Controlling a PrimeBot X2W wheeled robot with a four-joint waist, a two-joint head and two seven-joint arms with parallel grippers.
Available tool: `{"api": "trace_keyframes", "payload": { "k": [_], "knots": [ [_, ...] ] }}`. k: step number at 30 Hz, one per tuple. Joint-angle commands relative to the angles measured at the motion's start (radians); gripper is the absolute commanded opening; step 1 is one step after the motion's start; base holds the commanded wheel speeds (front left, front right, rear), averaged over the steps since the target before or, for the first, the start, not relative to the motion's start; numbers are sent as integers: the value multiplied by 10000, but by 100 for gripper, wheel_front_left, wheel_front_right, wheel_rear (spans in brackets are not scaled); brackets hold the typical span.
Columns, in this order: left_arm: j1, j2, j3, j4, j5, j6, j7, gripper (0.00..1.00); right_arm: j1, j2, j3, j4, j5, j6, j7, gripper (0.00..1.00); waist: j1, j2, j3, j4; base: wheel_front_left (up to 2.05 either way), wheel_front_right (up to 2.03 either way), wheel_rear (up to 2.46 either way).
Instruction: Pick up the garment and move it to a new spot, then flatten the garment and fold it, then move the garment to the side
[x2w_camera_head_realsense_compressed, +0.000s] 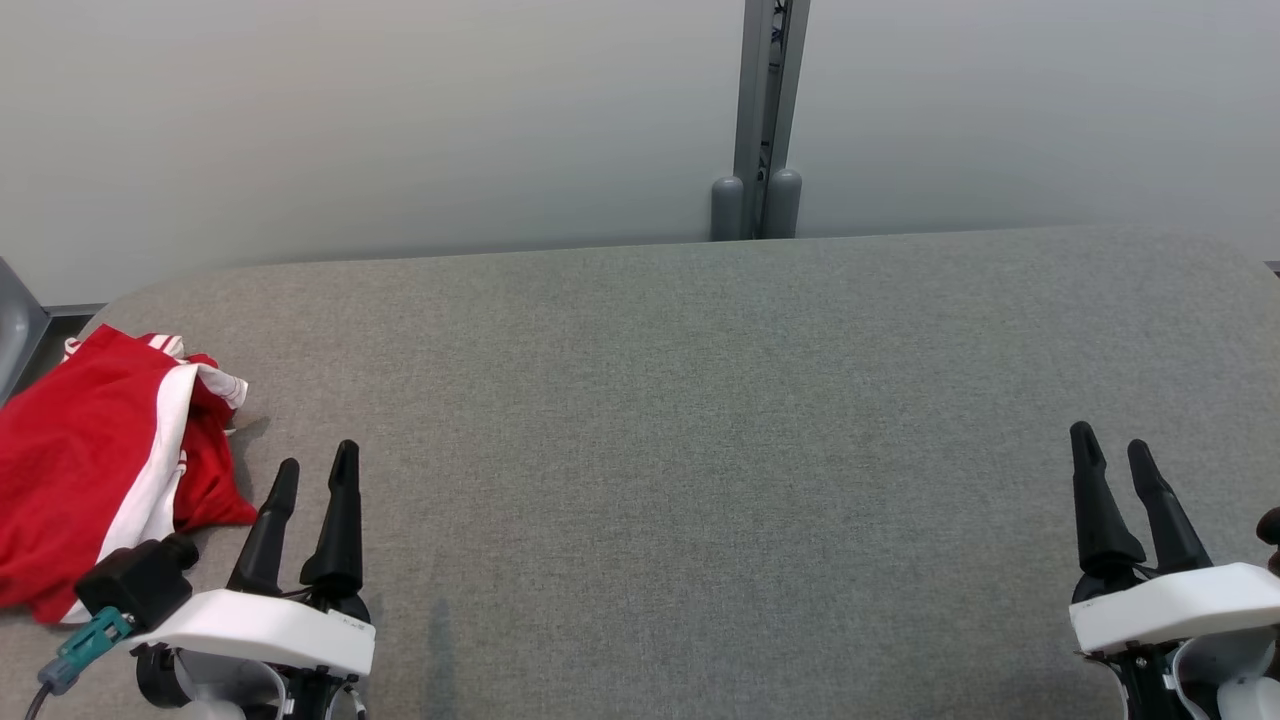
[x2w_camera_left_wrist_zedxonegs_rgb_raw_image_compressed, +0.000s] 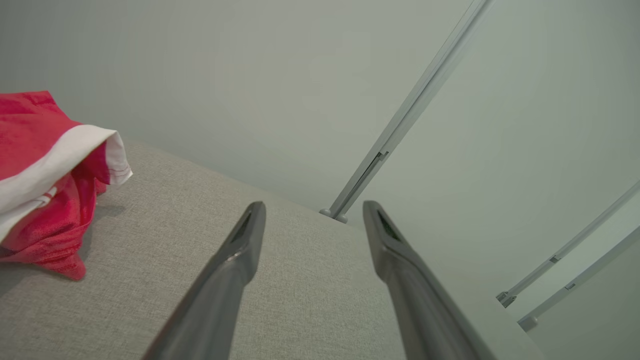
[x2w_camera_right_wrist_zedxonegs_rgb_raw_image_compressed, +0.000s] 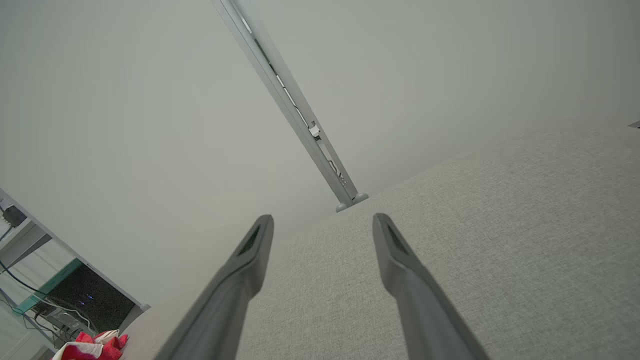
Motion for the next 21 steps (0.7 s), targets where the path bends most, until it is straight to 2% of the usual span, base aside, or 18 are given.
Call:
{"api": "trace_keyframes", "payload": {
  "k": [1, 21],
  "knots": [
    [-144, 126, -50, -68, 372, 67, -100, 100, -81, -123, 31, -111, -397, 48, -125, 100, 0, 0, -3, -3, 0, 0, 0],
    [-202, 337, -494, 414, 2418, 399, -633, 100, 6, -181, 268, 321, -2715, 51, -655, 100, 0, 0, -37, 13, 0, 0, 0]
  ]
}}
